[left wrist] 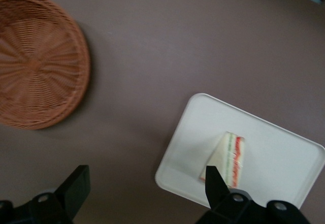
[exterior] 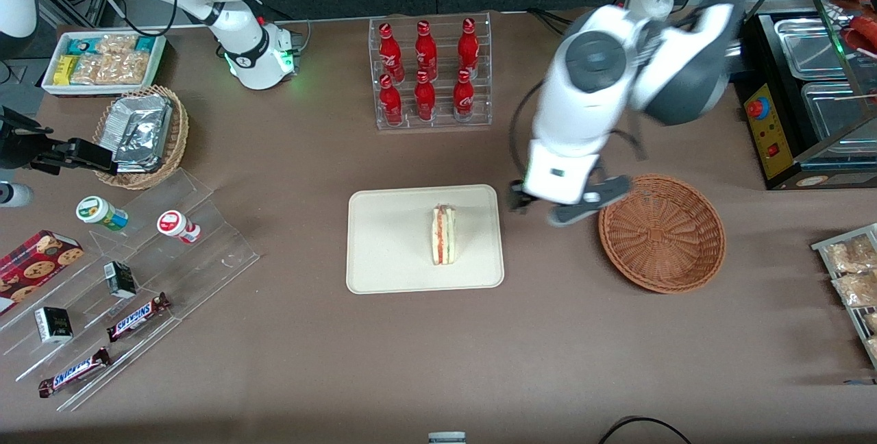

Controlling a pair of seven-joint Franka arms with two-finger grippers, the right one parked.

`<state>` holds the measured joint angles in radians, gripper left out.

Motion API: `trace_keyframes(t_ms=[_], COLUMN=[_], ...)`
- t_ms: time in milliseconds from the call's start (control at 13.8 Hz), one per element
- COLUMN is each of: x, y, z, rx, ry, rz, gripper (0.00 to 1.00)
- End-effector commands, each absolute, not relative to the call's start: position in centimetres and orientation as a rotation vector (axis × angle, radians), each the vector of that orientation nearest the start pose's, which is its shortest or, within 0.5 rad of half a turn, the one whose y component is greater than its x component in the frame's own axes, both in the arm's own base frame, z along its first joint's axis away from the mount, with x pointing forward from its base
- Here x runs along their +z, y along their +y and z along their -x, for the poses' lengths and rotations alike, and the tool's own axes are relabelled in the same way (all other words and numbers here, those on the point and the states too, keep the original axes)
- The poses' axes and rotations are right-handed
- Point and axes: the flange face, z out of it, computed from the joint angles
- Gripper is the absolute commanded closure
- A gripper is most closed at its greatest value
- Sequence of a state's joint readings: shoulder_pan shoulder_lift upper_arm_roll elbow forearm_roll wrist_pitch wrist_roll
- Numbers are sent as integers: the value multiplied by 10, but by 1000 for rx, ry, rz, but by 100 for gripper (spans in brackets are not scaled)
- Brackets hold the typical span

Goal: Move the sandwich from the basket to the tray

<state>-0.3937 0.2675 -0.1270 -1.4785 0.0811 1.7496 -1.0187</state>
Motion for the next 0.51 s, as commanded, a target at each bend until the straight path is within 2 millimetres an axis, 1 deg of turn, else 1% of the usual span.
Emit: trace_keyframes(t_ms=[0,145,218,364,436], x=[559,583,590,599,601], y=[-230,-162,-131,-94,-74], z=[-563,-561,-554,-534,-524], rx=[13,118,146,145,151], ry=[-730,-632,-559,-454,-401], rz=[3000,3049,3063,3088,3103], gripper=[0,0,0,0,0])
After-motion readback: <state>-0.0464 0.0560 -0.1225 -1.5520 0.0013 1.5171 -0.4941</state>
